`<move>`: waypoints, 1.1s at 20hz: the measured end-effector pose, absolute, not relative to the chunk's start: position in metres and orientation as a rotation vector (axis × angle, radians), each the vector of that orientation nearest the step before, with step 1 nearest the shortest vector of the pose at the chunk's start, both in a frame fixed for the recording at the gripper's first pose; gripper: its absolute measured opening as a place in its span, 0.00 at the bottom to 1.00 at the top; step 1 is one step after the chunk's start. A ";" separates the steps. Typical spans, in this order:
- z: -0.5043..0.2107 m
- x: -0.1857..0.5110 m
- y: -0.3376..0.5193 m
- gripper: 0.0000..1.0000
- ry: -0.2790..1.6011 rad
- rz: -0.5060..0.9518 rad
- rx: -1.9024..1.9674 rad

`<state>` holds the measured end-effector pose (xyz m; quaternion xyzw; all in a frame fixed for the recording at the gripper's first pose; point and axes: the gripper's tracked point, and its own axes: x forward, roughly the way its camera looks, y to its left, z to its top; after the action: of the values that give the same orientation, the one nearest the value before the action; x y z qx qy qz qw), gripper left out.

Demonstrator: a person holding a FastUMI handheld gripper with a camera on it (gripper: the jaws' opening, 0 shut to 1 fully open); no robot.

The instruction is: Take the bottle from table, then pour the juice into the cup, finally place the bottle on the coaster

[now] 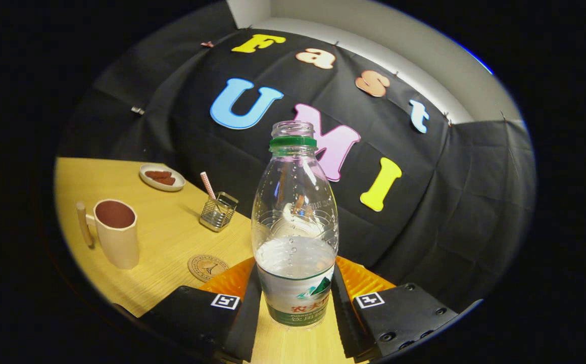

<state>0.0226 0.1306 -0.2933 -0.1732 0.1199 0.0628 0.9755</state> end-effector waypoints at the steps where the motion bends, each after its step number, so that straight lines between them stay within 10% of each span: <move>1: -0.288 0.021 0.139 0.68 0.231 0.155 -0.396; 22: -0.318 0.021 0.231 0.68 0.219 0.404 -0.969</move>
<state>0.0212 0.2311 -0.3177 -0.4614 0.1045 0.1927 0.8597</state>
